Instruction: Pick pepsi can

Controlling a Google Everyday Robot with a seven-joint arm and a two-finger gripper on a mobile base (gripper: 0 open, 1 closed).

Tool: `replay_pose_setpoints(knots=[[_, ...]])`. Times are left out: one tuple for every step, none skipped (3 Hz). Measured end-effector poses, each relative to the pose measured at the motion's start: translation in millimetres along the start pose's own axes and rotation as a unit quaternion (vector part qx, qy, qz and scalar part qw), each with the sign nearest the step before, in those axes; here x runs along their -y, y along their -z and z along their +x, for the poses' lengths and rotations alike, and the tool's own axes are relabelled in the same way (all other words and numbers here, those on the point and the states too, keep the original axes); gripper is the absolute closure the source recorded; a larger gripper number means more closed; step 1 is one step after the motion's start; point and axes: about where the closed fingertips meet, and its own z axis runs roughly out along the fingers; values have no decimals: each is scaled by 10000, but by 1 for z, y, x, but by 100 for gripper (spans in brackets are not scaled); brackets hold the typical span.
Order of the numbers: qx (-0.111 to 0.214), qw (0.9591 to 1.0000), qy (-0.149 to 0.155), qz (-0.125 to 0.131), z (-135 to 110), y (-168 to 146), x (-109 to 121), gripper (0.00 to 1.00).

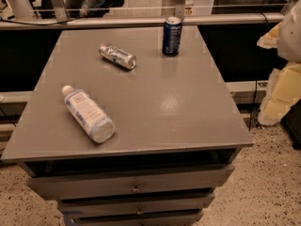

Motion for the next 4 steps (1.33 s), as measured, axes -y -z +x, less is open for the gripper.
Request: replay_pose_setpoints(knots=[[0, 10000, 0, 1, 0, 0, 0, 0], [134, 9999, 34, 84, -2, -15, 6, 0], [512, 9982, -146, 289, -8, -52, 34, 0], [1217, 9895, -506, 585, -24, -87, 83, 0]])
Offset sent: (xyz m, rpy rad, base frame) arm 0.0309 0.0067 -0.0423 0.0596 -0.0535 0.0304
